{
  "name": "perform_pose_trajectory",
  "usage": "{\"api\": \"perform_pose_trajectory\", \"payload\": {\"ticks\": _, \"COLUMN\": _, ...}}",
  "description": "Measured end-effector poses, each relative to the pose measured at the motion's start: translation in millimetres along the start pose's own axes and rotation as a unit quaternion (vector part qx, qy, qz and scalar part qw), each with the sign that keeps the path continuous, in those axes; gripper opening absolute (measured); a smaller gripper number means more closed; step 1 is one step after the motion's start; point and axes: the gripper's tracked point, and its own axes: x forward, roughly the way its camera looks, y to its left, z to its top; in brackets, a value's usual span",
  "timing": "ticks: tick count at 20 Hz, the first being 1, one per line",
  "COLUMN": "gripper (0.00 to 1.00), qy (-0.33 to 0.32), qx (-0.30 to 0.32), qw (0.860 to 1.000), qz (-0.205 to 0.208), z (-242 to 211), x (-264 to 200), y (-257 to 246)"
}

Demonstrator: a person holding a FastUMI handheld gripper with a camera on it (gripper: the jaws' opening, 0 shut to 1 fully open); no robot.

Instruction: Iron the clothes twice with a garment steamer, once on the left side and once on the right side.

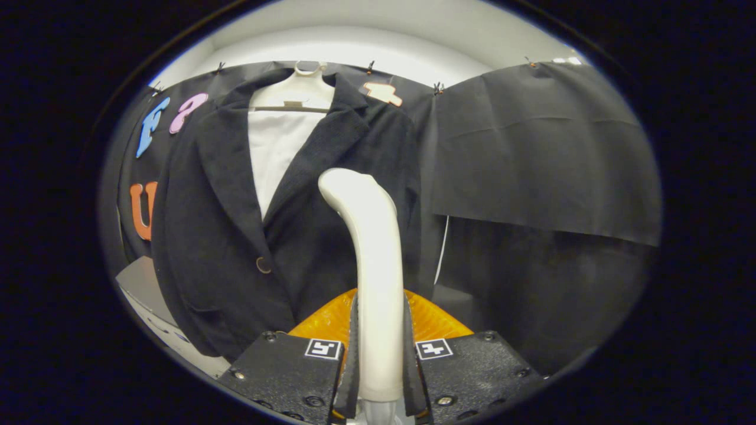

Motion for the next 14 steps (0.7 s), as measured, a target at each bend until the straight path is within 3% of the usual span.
{"api": "perform_pose_trajectory", "payload": {"ticks": 14, "gripper": 0.33, "qy": 0.069, "qx": -0.075, "qw": 0.994, "qz": -0.043, "z": -102, "x": -2, "y": -4}}
